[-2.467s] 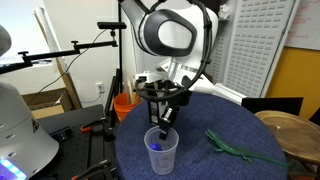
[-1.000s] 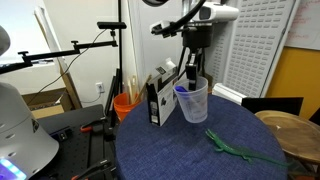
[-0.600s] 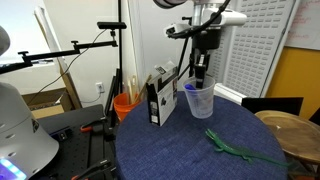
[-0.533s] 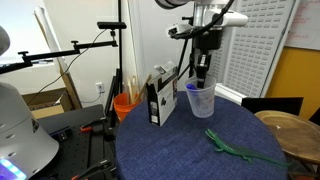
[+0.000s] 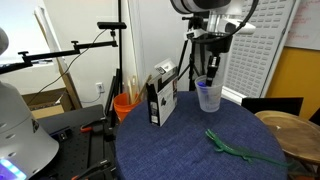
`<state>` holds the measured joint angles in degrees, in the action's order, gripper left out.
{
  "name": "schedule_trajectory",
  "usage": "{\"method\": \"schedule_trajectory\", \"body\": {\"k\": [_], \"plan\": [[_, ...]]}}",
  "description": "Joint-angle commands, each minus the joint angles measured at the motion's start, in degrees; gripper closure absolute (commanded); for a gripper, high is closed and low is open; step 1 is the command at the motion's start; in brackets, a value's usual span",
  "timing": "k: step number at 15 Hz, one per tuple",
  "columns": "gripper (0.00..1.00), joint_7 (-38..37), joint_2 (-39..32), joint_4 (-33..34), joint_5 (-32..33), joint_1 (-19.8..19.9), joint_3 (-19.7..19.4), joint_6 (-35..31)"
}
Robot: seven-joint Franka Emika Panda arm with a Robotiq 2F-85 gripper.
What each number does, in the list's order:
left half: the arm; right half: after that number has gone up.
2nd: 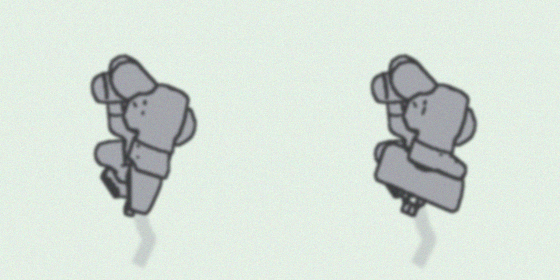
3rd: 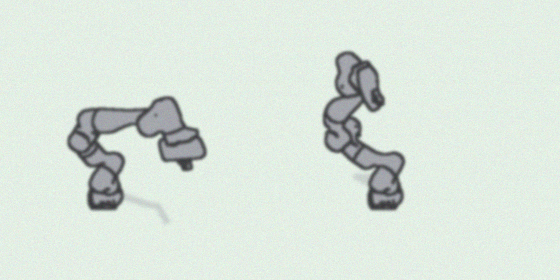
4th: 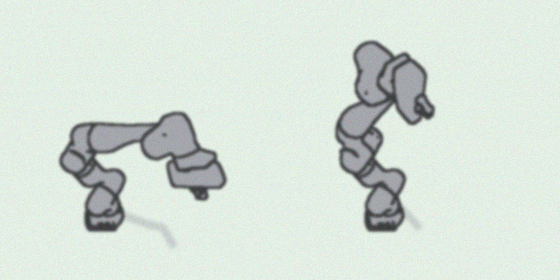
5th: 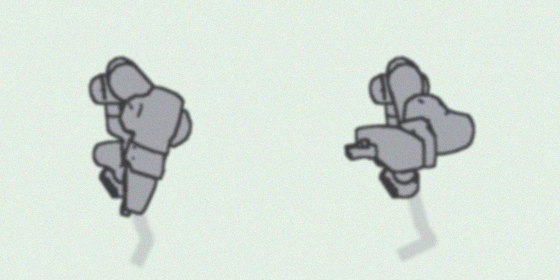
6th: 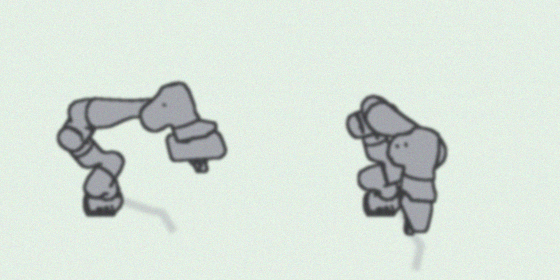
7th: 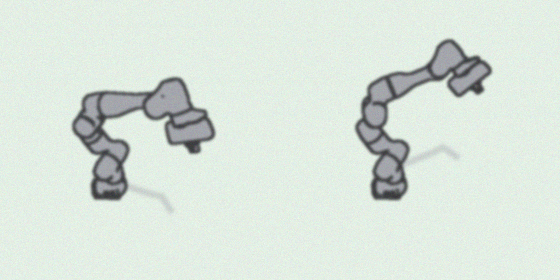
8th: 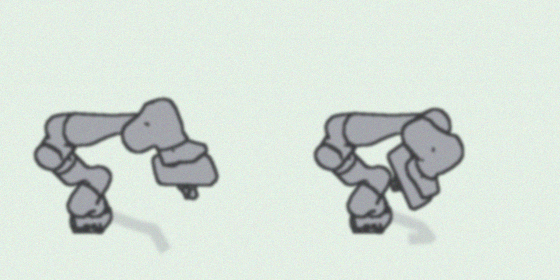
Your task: Move the cup forward on the table
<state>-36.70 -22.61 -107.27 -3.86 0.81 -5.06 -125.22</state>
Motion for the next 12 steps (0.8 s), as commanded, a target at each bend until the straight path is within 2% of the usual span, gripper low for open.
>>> {"method": "schedule_trajectory", "body": {"k": [1,11,12], "plan": [[0.99,-1.12,-6.35,7.59,-1.59,-0.72,-0.18,3.70],[0.99,-1.04,-15.22,13.51,-1.54,-2.00,-0.73,4.15],[0.70,-1.05,-15.66,13.96,-1.66,-1.95,-0.77,4.29]]}}
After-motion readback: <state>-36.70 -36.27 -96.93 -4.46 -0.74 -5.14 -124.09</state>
